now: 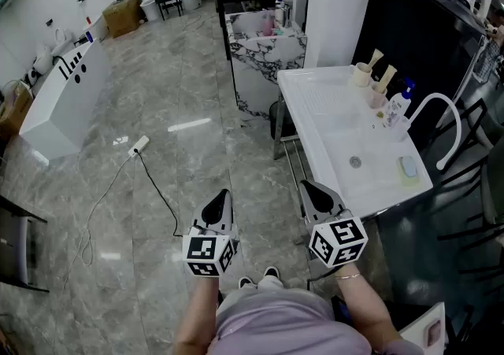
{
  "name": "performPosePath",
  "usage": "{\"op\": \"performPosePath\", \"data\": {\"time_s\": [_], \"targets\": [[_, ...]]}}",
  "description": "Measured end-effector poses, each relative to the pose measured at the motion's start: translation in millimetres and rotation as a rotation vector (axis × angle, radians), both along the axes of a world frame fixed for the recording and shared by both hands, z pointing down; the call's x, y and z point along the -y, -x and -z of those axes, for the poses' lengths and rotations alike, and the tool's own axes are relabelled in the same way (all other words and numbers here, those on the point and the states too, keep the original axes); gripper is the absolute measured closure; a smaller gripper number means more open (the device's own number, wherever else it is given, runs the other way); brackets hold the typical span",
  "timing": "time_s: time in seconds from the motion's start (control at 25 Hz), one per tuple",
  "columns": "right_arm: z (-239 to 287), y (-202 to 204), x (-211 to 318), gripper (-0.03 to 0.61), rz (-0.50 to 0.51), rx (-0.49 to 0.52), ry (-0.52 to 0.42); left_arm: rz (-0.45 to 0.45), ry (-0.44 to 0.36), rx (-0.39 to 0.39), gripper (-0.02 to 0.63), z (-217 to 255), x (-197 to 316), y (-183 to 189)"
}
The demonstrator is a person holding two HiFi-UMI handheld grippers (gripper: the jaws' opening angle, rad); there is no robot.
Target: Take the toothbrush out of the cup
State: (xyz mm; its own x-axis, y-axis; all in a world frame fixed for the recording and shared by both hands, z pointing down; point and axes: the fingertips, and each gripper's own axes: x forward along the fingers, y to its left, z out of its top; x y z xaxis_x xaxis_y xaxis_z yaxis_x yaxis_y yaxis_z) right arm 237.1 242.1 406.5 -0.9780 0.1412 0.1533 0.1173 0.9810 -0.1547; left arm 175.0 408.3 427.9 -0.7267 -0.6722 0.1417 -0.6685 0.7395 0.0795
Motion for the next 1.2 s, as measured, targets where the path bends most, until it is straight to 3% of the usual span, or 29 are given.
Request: {"op": "performPosePath", "data": {"time_s": [0.4, 0.72, 0.84, 1.0, 1.2], "targets": [[-4.7, -2.8, 8.7, 0.575, -0.009, 0.008, -0.017, 0.015, -0.014, -0.009, 0.611, -2.0, 4.0, 4.9], [-4.0, 8.8, 22.9, 0.575, -0.033, 0.011, 0.008, 0.028, -0.051, -0.035, 0.43, 1.3, 10.5, 21.0], [-4.7, 19.4, 29.8, 0.575, -0.049, 0.008, 0.023, 0.045, -0.053, -0.041, 0.391, 0.7, 10.7, 36.7], [-8.5, 43.8, 39.8, 0.575, -0.08, 0.001, 0.024, 0.041, -0.059, -0.044, 0.387, -3.7, 14.5, 65.9], [-13.3, 95.9, 57.2, 0.574, -0.118, -0.015, -0.011, -0.002, -0.061, -0.051, 0.387, -11.6, 34.7, 126.6]]}}
